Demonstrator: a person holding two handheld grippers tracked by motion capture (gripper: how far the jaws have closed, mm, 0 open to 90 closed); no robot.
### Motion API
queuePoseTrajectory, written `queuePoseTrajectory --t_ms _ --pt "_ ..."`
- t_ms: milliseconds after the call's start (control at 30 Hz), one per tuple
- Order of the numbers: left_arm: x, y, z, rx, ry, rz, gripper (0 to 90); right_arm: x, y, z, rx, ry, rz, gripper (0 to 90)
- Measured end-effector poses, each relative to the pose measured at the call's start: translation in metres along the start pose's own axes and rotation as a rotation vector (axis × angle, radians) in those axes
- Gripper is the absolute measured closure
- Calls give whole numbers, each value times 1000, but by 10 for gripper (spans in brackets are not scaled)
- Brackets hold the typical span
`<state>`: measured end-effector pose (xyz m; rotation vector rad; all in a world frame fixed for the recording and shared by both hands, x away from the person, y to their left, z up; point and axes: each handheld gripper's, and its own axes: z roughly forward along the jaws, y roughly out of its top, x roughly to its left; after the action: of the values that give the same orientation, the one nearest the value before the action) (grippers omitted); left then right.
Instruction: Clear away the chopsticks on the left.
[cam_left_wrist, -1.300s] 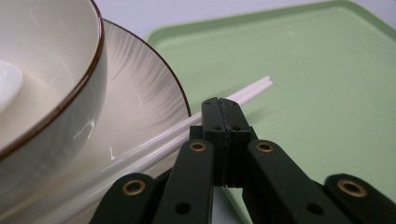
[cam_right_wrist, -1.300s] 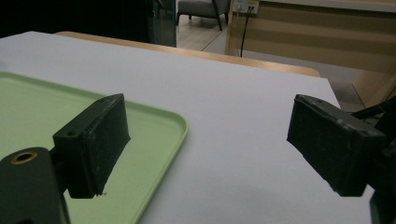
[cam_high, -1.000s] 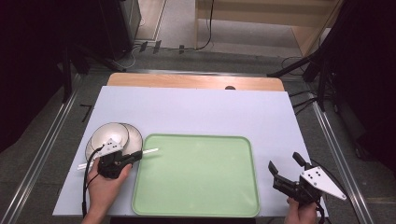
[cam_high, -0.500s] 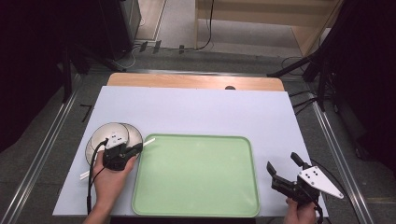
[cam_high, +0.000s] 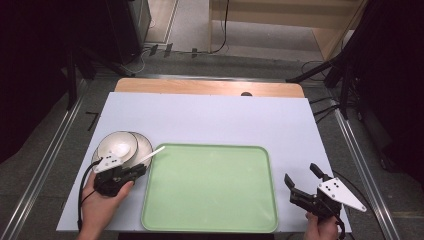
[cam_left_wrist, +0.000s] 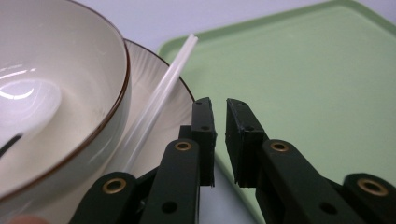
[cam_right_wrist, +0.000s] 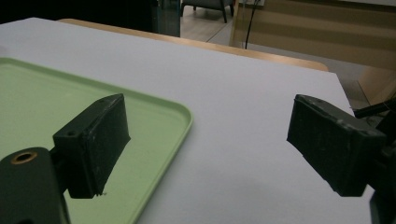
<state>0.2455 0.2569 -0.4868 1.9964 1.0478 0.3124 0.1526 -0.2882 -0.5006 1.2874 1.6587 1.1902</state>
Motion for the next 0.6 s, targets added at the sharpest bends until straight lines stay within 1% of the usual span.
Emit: queuePoseTrajectory --t_ms 33,67,100,133,200,233,267,400,433,500,567,600 --pt "0 0 0 0 0 0 817 0 0 0 0 0 0 129" --pt "2 -3 -5 7 11 5 817 0 0 0 2 1 -2 129" --pt "5 -6 -11 6 12 6 812 0 0 1 3 3 -7 129" --pt "9 -8 -16 2 1 6 812 1 0 1 4 4 -10 129" --pt "16 -12 -23 9 6 15 812 1 0 1 5 6 -8 129" --pt "21 -13 -28 12 -6 19 812 1 0 1 5 8 -9 129" --pt "23 -13 -30 13 -9 25 813 1 0 2 6 7 -10 129" --pt "32 -15 -41 31 19 69 846 1 0 3 10 7 -5 129" --pt "34 -15 -43 28 26 67 849 1 0 3 11 7 -5 129" --pt "39 -17 -46 25 22 56 846 1 0 4 12 8 -5 129" --pt "42 -18 -45 34 31 51 837 1 -1 4 15 7 -2 129" --pt "42 -19 -43 47 34 52 832 1 -1 4 15 8 -1 129"
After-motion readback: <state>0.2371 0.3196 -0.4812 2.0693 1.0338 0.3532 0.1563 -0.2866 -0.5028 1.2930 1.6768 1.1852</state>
